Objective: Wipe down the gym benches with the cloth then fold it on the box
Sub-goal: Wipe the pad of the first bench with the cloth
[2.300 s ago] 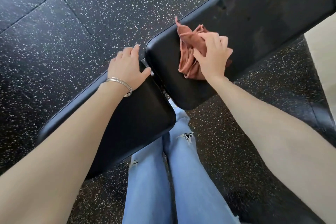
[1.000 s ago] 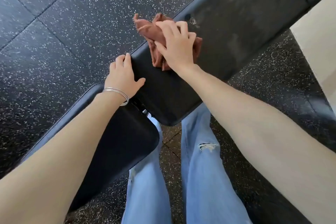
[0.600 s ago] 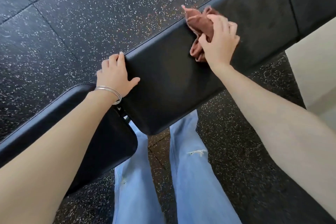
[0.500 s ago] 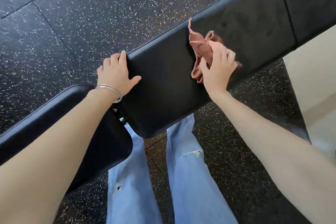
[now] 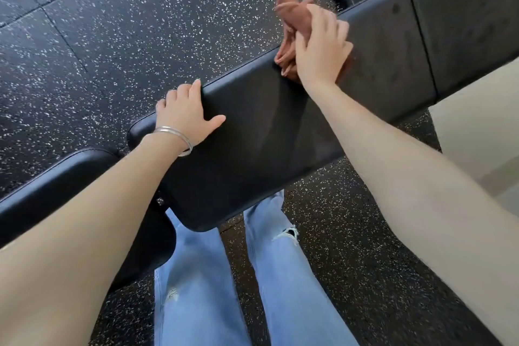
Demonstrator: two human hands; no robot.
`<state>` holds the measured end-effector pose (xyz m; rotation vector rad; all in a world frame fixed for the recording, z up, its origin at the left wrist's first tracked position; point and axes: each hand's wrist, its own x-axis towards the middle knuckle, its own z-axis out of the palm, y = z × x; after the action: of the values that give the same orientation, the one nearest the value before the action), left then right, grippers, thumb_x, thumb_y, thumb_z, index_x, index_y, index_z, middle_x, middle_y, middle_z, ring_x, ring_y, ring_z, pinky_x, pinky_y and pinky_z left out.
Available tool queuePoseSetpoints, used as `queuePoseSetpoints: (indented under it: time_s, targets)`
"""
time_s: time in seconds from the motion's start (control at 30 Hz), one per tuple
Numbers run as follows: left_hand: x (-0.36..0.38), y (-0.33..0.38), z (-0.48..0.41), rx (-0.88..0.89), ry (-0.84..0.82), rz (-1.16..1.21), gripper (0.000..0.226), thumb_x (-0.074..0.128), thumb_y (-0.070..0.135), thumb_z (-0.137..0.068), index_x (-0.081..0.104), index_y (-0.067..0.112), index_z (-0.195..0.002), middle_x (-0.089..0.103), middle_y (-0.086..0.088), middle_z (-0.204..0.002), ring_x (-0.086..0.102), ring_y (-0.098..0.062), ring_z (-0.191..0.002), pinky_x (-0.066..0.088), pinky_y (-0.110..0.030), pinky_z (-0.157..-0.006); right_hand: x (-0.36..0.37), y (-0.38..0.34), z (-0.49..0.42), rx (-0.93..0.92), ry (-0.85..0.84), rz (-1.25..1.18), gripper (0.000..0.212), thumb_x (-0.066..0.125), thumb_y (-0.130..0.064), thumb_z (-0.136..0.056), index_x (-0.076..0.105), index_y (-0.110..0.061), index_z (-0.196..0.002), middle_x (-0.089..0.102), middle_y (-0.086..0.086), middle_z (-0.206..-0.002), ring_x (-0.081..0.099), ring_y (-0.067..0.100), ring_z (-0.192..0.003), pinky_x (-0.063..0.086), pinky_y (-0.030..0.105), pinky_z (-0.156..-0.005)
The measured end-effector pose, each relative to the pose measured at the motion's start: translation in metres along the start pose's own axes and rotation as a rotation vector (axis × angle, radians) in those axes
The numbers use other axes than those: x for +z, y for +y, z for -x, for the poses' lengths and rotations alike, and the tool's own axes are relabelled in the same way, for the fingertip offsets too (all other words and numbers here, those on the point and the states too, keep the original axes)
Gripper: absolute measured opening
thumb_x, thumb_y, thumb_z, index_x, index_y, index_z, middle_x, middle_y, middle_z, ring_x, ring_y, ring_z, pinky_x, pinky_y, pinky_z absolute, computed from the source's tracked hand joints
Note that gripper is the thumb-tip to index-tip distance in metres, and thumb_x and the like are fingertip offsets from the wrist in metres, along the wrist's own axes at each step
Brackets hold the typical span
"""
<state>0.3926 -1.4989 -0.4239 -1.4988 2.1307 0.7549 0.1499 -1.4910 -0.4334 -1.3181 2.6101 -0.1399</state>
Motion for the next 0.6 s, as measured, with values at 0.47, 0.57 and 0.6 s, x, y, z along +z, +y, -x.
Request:
queuePoseSetpoints:
  time_s: [0.47, 0.57, 0.6]
  targets:
    - [-0.006, 0.066, -0.027, 0.091, 0.05, -0.035, 0.086, 0.06, 0.053, -0.082, 0.022, 0.011, -0.147, 0.036, -0.014, -0.144, 0.037, -0.037, -0.129, 0.033, -0.05, -0.103, -0.01, 0.057, 0.033, -0.361, -0.036, 0.086, 0.046, 0.051, -0.027, -0.083, 0.053, -0.026, -0.13, 0.055, -0.005, -0.131, 0.052, 0.027, -0.113, 0.038, 0.041, -0.08]
    - [-0.003, 0.07, -0.026, 0.059, 0.06, -0.05, 0.085, 0.057, 0.055, -0.083, 0.023, 0.01, -0.147, 0.036, -0.014, -0.145, 0.037, -0.038, -0.129, 0.033, -0.049, -0.104, -0.013, 0.076, 0.013, -0.014, 0.025, 0.007, 0.044, 0.049, -0.033, -0.09, 0.048, -0.028, -0.133, 0.05, -0.006, -0.136, 0.045, 0.026, -0.118, 0.038, 0.041, -0.082]
    - [-0.002, 0.073, -0.026, 0.045, 0.066, -0.052, 0.086, 0.057, 0.055, -0.083, 0.023, 0.009, -0.146, 0.036, -0.014, -0.145, 0.037, -0.038, -0.129, 0.033, -0.049, -0.104, -0.013, 0.081, 0.014, 0.041, 0.046, -0.013, 0.044, 0.051, -0.032, -0.09, 0.048, -0.027, -0.133, 0.05, -0.006, -0.136, 0.045, 0.026, -0.118, 0.039, 0.041, -0.082]
